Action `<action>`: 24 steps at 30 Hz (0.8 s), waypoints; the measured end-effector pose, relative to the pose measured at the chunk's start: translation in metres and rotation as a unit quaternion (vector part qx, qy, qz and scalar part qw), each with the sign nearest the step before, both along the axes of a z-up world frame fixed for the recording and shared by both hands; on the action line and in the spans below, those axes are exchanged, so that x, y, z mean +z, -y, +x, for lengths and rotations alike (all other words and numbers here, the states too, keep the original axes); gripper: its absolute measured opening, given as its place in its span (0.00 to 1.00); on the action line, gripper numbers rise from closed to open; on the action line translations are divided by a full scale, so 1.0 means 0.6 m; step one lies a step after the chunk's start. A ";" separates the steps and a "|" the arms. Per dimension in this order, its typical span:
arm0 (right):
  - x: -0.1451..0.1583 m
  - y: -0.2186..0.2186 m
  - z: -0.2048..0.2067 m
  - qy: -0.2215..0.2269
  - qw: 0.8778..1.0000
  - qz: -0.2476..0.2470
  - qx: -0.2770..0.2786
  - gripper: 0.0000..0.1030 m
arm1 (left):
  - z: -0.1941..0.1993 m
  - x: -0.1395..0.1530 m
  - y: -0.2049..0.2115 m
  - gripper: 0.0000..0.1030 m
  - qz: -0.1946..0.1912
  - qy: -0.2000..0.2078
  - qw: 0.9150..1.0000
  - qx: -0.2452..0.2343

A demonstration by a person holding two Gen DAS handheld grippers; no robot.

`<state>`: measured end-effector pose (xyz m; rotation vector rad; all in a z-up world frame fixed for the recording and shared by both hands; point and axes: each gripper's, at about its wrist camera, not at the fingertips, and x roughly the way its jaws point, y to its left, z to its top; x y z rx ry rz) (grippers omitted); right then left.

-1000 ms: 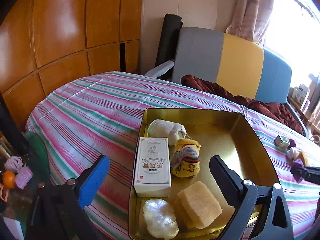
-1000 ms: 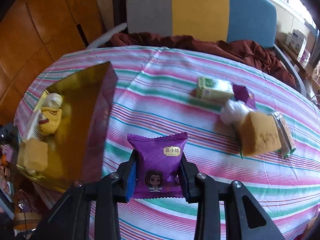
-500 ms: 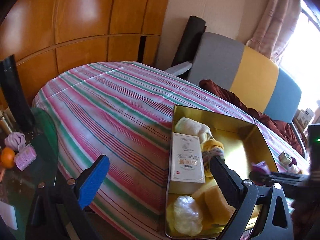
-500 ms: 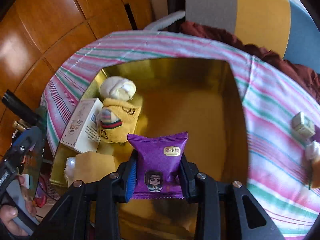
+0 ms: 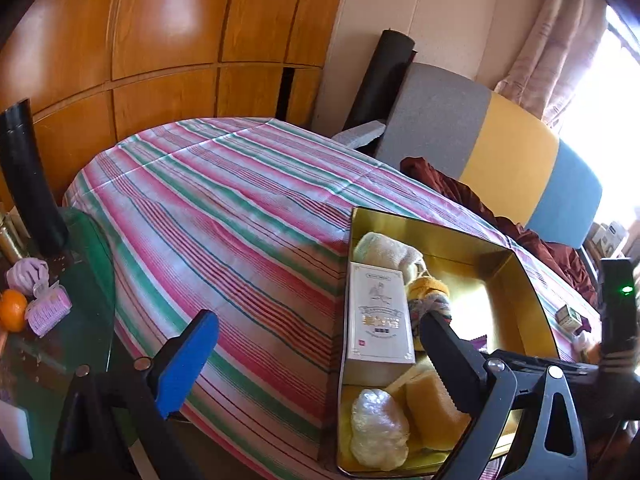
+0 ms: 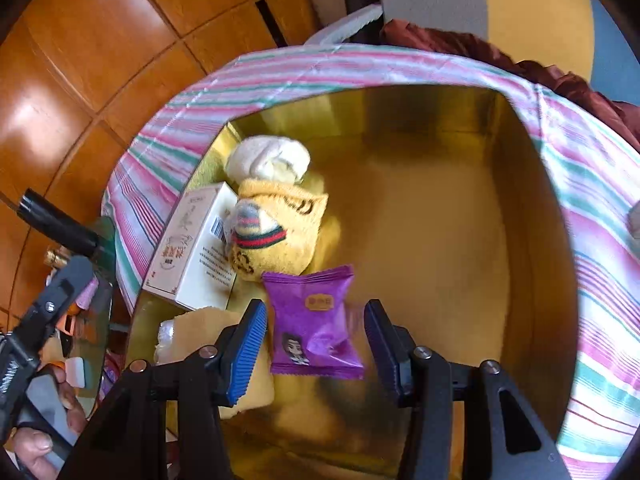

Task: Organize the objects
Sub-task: 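Carry the purple packet into the gold tray and open the right gripper, then move both grippers back toward the pile of items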

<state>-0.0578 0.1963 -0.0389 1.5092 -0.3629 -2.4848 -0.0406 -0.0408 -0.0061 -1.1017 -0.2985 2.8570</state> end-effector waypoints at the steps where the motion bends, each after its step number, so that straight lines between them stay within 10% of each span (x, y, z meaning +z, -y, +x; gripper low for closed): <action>1: 0.008 -0.008 0.008 -0.009 1.000 0.000 -0.003 0.50 | 0.002 0.003 -0.003 0.98 -0.003 -0.002 1.000 -0.002; 24: 0.100 -0.364 0.157 -0.075 0.968 0.061 -0.230 0.50 | 0.040 0.065 -0.203 0.98 -0.049 -0.033 0.983 -0.173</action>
